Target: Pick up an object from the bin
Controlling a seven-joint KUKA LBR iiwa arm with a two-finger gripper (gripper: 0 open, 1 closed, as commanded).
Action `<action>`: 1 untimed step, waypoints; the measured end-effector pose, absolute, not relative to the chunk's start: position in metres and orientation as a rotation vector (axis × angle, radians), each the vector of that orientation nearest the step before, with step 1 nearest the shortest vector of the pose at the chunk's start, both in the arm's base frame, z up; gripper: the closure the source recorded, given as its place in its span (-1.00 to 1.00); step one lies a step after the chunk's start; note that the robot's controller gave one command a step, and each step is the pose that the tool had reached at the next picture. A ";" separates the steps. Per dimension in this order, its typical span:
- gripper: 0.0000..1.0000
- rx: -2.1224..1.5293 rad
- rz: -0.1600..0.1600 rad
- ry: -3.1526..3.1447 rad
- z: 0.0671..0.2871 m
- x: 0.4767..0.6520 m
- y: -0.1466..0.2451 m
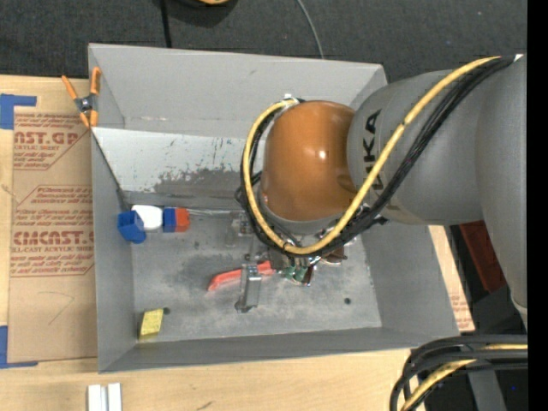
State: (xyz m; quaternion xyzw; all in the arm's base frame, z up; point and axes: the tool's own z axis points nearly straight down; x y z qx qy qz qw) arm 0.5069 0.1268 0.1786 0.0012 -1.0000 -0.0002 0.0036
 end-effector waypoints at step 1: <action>-1.00 0.002 -0.002 -3.142 0.183 0.509 0.126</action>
Offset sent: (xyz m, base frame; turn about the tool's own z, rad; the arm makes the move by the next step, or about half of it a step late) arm 0.0282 -0.0035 -0.0775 -0.1234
